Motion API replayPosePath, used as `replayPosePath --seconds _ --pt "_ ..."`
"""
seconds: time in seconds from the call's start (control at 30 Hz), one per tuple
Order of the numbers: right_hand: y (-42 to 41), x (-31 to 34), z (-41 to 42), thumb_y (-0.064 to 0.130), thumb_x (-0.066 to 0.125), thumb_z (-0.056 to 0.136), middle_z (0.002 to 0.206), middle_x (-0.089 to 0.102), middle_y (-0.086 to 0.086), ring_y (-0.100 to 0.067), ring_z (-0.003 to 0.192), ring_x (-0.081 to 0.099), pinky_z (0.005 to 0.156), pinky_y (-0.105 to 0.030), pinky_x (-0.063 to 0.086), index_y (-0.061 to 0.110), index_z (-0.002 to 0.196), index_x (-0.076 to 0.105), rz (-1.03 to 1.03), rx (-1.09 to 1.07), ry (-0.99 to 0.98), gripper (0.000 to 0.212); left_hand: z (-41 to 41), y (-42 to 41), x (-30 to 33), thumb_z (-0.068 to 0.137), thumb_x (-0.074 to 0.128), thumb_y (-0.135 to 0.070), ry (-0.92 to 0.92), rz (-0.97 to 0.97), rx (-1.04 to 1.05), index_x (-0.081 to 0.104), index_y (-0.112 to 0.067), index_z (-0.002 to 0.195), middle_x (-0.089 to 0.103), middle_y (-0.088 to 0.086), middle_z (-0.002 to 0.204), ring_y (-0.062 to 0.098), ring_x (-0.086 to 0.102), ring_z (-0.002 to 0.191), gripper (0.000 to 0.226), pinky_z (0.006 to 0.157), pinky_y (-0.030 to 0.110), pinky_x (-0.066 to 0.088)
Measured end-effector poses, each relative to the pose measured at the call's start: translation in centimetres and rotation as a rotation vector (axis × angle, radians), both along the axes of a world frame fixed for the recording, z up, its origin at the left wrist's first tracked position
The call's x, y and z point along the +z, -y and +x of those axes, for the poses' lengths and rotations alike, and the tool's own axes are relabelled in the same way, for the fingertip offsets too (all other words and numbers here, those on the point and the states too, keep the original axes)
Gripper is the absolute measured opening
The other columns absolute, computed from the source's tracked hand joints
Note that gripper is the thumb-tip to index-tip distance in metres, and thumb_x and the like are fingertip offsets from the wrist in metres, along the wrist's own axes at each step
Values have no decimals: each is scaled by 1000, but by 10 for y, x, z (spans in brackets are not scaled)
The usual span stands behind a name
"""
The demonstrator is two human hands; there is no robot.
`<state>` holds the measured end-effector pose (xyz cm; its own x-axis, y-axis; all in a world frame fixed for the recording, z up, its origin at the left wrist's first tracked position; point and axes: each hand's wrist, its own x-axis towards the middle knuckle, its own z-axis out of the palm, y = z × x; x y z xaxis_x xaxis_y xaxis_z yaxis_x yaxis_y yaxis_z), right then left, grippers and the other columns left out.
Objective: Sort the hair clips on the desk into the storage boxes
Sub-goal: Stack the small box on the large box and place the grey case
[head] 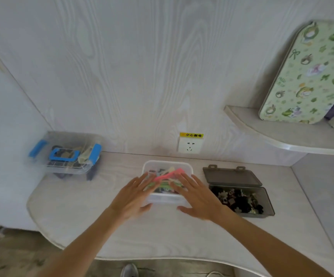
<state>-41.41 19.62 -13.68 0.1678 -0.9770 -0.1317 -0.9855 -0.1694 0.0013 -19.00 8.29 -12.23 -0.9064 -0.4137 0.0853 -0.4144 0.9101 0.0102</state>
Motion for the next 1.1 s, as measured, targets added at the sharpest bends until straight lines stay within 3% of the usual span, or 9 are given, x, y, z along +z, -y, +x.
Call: replayPosePath --seconds 0.13,0.23,0.33,0.47,0.77,0.87,0.93,1.0,1.1 --pt "-2 -8 4 67 26 88 157 -14 -6 -26 144 -18 118 -45 -9 30 148 -8 20 -27 -44 77 -1 -3 -11 81 58 -55 32 108 65 29 -19 146 29 7 152 28 30 139 80 109 40 37" --pt "-2 -5 6 60 14 93 158 -10 -5 -26 144 -16 118 -46 -7 31 148 -3 19 -49 -9 65 -4 -5 -9 88 38 -55 1 65 77 40 -16 141 43 9 145 28 44 132 65 97 37 48" --pt "-4 -6 6 51 19 97 157 7 -8 -29 145 2 117 -49 9 28 149 11 -54 -44 -28 57 -5 -4 -13 86 54 -42 -77 11 54 53 -15 133 55 9 135 26 56 121 54 74 33 58" --pt "-4 -11 5 49 49 89 148 37 -9 -26 136 36 106 -44 37 26 142 34 -234 -15 -109 60 -8 -7 -14 75 74 -37 -134 -31 82 57 -18 129 58 7 131 23 59 118 59 48 30 58" --pt "-1 -20 10 47 60 83 143 45 -11 -27 131 44 103 -44 40 24 141 39 -243 -32 -206 66 -12 -8 -14 67 77 -46 -45 -178 83 66 -23 119 64 3 124 17 64 110 58 35 23 50" --pt "-2 -12 11 45 45 92 152 31 -7 -26 140 28 113 -48 26 27 145 30 -172 -39 -76 57 -11 -10 -11 72 76 -41 -116 -89 107 60 -22 126 60 3 129 19 61 115 59 42 27 55" --pt "-1 0 9 46 30 96 154 24 1 -18 144 13 118 -39 10 31 144 30 -97 -79 213 50 -10 -9 -10 82 68 -39 -150 77 126 51 -24 134 51 3 139 22 52 126 58 68 36 60" --pt "2 9 4 43 30 97 147 38 1 -15 141 25 113 -28 16 25 134 47 -201 -213 437 44 -9 -8 -11 91 50 -45 -140 250 264 34 -27 144 30 1 153 21 30 140 58 104 37 42" --pt "11 21 -3 30 46 95 126 53 -4 -19 116 52 92 -19 36 14 126 46 -195 -684 619 35 -9 -5 -11 95 44 -42 -263 588 753 22 -16 148 24 6 155 23 25 142 63 110 36 30"
